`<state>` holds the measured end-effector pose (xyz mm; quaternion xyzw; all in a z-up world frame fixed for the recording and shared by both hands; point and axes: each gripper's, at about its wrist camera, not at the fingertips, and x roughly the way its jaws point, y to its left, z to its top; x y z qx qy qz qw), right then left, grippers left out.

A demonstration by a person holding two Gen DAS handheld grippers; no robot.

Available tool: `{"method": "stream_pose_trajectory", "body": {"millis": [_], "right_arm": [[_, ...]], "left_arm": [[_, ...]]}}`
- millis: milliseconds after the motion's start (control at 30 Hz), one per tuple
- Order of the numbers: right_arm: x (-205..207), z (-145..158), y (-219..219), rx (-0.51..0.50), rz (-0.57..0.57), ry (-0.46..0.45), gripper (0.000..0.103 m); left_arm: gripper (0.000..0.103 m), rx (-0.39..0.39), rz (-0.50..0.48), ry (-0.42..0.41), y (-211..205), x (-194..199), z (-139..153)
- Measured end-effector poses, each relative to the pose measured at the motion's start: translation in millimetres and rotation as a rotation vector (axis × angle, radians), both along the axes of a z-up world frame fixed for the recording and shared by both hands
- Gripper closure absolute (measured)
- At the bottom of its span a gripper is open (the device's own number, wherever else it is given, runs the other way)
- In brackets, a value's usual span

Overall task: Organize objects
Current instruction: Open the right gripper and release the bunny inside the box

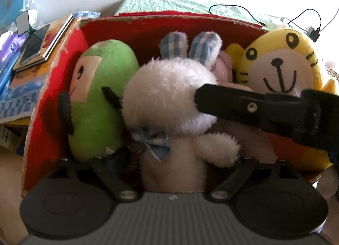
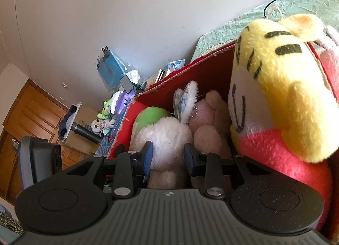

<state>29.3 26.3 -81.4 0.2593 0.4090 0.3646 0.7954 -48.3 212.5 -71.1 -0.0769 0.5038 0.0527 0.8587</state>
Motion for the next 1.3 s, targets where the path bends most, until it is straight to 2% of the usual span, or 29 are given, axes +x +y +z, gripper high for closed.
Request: {"method": "stream_pose_trajectory", "body": {"millis": [633, 900, 1300], "right_arm": [[-11.1, 0.9, 1.4, -0.058, -0.023, -0.059, 0.072], [-16.4, 2.7, -3.8, -0.072, -0.041, -0.079, 0.076], [-30.0, 10.5, -14.2, -0.087, -0.079, -0.121, 0.075]], "left_arm": [[0.008, 0.015, 0.013, 0.007, -3.2, -16.4, 4.8], [0.008, 0.03, 0.029, 0.008, -4.8, -5.5, -0.6], [0.009, 0.056, 0.053, -0.012, -11.2, -7.5, 13.4]]}}
